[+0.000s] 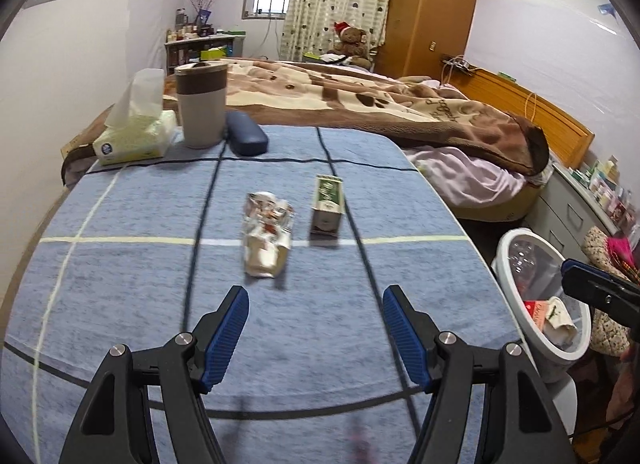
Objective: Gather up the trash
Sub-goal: 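Move both tools back over the remaining trash on the bed, then grasp the crumpled printed paper cup with the left tool, then grasp the green-and-white box with the right tool while the left tool holds the cup, then carry the paper cup and green box over the wastebasket with both tools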
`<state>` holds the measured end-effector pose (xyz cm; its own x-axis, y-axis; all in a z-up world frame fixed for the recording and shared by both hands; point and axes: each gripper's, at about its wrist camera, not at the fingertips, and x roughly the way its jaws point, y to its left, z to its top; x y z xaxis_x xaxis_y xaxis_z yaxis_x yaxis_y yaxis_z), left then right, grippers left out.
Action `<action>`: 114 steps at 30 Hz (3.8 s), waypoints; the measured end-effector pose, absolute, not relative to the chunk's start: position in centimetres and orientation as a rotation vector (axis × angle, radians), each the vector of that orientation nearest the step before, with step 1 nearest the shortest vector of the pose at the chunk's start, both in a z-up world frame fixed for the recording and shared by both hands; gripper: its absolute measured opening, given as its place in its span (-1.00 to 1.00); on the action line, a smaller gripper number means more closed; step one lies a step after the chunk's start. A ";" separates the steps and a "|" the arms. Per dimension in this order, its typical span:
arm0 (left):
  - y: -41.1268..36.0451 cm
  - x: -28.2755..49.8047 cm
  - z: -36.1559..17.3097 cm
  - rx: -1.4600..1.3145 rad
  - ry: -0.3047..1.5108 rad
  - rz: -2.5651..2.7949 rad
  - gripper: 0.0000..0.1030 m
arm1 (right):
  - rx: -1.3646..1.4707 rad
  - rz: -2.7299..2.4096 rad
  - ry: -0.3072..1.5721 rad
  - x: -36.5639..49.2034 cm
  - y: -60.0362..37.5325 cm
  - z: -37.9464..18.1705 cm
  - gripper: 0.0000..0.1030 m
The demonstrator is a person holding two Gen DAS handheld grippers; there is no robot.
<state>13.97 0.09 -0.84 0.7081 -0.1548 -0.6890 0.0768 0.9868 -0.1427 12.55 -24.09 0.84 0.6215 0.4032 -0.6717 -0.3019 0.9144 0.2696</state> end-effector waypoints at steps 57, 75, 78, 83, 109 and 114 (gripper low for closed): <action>9.1 21.4 -5.2 -0.284 0.740 0.026 -0.27 | -0.001 0.411 0.929 25.7 -11.0 -4.9 0.14; 8.4 21.7 -5.5 -0.272 0.770 -0.003 -0.27 | 0.009 0.392 0.928 23.8 -13.4 -4.7 -0.18; 7.9 21.3 -5.2 -0.257 0.771 -0.009 -0.27 | 0.020 0.394 0.934 23.0 -14.3 -4.6 -0.19; 6.8 19.6 -4.5 -0.228 0.775 -0.022 -0.27 | 0.053 0.402 0.941 20.7 -16.4 -4.3 -0.19; -3.1 12.0 0.3 -0.143 0.753 -0.179 -0.27 | 0.167 0.372 0.808 12.4 -24.3 -0.6 -0.19; -5.2 11.7 0.7 -0.121 0.754 -0.216 -0.27 | 0.194 0.334 0.793 11.8 -26.3 -0.5 -0.19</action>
